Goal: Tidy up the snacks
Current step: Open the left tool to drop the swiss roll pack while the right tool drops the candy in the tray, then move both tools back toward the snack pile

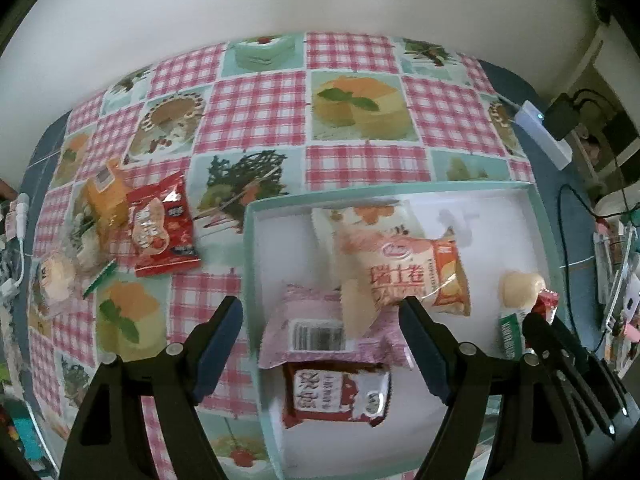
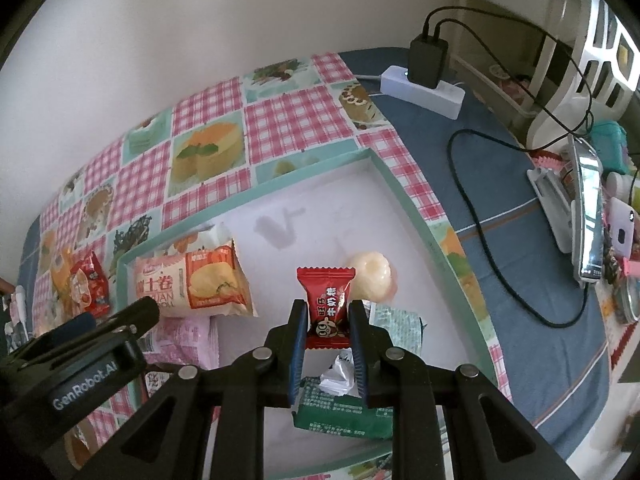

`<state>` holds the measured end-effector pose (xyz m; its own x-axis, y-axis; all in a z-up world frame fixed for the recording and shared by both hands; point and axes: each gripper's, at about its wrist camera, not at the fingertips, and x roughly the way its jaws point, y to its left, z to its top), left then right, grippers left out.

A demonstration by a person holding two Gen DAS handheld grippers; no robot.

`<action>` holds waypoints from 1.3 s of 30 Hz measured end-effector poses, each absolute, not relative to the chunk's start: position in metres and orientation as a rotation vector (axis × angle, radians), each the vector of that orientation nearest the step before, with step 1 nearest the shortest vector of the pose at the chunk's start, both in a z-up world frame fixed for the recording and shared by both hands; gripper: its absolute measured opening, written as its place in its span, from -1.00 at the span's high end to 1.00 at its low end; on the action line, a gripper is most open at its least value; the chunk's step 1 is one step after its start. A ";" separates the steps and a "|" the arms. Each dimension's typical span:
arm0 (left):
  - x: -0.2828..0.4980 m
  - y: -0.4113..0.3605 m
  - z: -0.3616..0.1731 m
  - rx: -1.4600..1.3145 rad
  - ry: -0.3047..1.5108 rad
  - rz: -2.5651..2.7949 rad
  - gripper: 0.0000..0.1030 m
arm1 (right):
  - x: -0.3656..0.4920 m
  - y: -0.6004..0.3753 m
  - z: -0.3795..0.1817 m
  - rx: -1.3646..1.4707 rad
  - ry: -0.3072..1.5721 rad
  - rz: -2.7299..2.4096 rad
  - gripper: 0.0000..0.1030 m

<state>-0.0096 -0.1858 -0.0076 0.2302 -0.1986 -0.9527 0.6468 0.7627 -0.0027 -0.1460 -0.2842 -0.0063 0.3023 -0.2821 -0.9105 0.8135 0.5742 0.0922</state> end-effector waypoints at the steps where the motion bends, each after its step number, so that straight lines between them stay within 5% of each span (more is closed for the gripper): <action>1: -0.009 -0.184 -0.008 0.445 1.207 -0.600 -0.58 | -0.146 -0.284 -0.007 0.623 1.018 -0.788 0.55; 14: -0.003 -0.164 -0.010 0.462 1.204 -0.542 -0.60 | -0.144 -0.279 -0.009 0.591 1.046 -0.781 0.31; 18: 0.001 -0.157 -0.010 0.459 1.202 -0.525 -0.76 | -0.143 -0.276 -0.009 0.579 1.049 -0.785 -0.08; 26: 0.012 -0.142 -0.012 0.441 1.214 -0.500 -0.77 | -0.137 -0.268 -0.010 0.544 1.066 -0.778 -0.21; 30: 0.020 -0.132 -0.011 0.426 1.215 -0.478 -0.77 | -0.131 -0.261 -0.010 0.517 1.067 -0.769 -0.57; 39: 0.037 -0.113 -0.010 0.422 1.203 -0.444 -0.86 | -0.120 -0.248 -0.011 0.476 1.069 -0.749 -1.00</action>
<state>0.0366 -0.1131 -0.0103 0.2955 -0.1033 -0.9497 0.5388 0.8390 0.0764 -0.1200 -0.2483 -0.0111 0.2763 -0.3140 -0.9083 0.7465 0.6654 -0.0030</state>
